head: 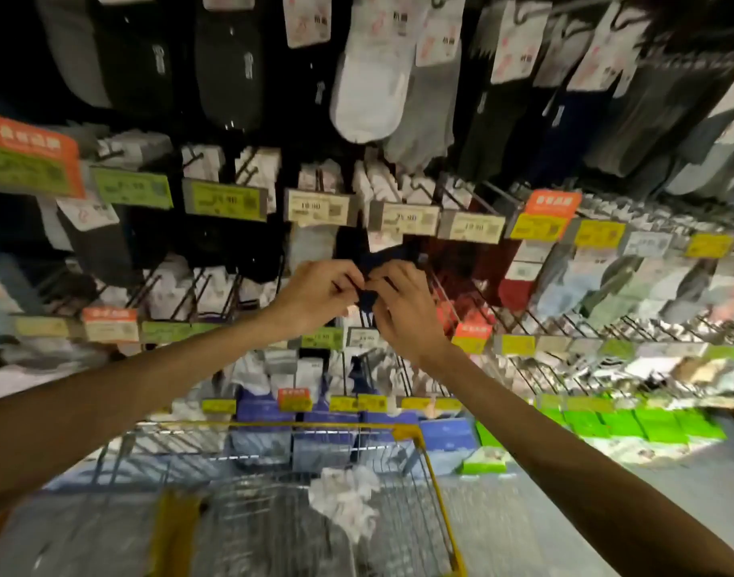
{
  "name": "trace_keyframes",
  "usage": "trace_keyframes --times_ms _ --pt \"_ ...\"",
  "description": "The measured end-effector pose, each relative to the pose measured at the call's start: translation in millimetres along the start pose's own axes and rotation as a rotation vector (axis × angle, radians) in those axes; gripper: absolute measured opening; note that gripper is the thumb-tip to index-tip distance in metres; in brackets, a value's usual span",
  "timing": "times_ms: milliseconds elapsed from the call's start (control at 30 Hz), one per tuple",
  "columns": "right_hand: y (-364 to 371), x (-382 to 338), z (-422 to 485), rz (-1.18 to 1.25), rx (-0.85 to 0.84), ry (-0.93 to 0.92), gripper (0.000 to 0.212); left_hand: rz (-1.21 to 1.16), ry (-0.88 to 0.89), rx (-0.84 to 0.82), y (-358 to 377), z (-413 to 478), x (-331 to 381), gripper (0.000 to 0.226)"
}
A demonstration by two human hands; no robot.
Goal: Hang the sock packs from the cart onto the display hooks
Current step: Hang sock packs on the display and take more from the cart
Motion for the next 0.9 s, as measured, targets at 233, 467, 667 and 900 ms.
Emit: trace_keyframes --times_ms 233,467,667,900 --pt "87.3 39.5 -136.8 0.102 -0.266 0.324 0.027 0.025 -0.152 -0.171 135.2 -49.4 -69.5 0.011" --pt "220.8 77.5 -336.3 0.184 -0.563 0.722 0.034 -0.094 -0.562 -0.469 338.7 -143.3 -165.9 0.018" --pt "314.0 118.9 -441.4 0.285 -0.836 0.886 0.039 -0.126 -0.773 -0.528 447.2 -194.6 -228.1 0.025" --pt "416.6 158.2 -519.6 0.222 -1.108 0.953 0.065 -0.244 -0.991 -0.49 570.3 -215.5 -298.9 0.036"
Point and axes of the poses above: each hand's wrist, its own z-axis towards the middle knuckle, its own y-axis out of the palm, x = y × z, the point moved 4 cm from there along z, towards the middle knuckle, and after that the axes turned 14 degrees about z, right-handed, at the moved point
